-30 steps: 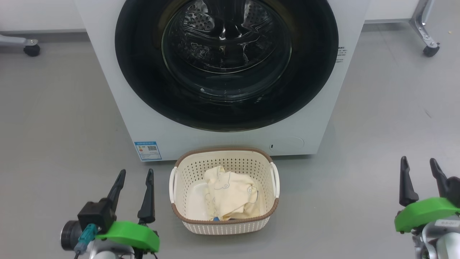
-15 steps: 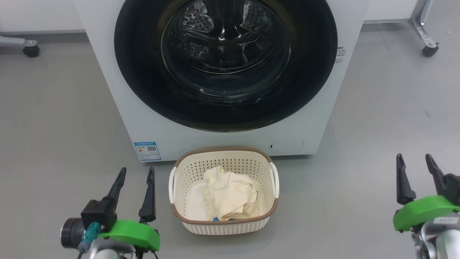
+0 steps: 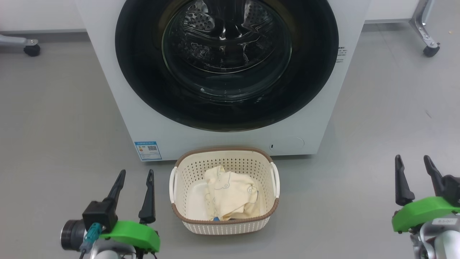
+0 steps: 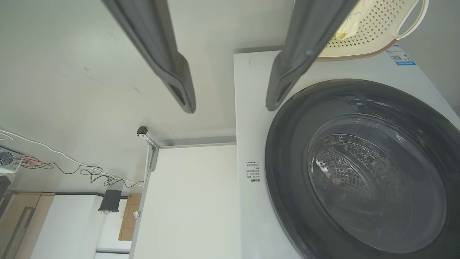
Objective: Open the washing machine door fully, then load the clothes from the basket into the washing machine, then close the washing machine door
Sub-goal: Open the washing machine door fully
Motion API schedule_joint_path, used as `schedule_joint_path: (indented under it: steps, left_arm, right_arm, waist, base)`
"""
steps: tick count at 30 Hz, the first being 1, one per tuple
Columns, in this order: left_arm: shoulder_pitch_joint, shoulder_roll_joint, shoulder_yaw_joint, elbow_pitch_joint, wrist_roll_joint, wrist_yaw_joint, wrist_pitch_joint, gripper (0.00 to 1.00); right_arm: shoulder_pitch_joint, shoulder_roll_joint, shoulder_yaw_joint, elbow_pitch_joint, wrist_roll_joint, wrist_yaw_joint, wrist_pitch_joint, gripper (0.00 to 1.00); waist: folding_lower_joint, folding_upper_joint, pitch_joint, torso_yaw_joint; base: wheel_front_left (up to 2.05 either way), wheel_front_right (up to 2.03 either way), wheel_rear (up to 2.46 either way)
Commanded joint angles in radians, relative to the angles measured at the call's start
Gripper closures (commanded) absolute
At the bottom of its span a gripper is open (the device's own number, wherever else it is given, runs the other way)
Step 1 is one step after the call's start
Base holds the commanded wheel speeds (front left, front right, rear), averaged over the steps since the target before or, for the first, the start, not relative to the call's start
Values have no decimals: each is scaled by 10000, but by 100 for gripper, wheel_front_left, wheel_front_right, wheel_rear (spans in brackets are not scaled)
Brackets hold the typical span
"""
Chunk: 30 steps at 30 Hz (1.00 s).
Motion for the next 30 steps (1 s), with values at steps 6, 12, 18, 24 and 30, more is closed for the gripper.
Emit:
schedule_joint_path:
  steps: [6,12,18,24,30]
  left_arm:
    - [-574,86,254,-284,140,121,-139,0]
    - [-592,86,271,-289,96,124,-139,0]
    - [-616,86,270,-291,54,127,-139,0]
    - [-632,86,289,-307,15,140,-139,0]
    - [-626,86,298,-377,-55,137,-139,0]
  right_arm:
    - [-600,-103,281,-223,108,-2,-167,0]
    - [-623,-91,270,-202,105,-2,-161,0]
    - [-602,-104,185,-202,113,-2,-169,0]
    - [-608,-107,102,-190,91,-2,-154,0]
    - [-617,-82,-40,-200,50,-2,-162,0]
  waist:
    - [0,0,25,18]
    - [0,0,40,-10]
    - [0,0,63,-61]
    - [0,0,58,-102]
    - [0,0,53,-122]
  base:
    - [63,63,-125]
    - [109,109,-217]
    - [123,123,-246]
    - [123,123,-246]
    - [122,122,-244]
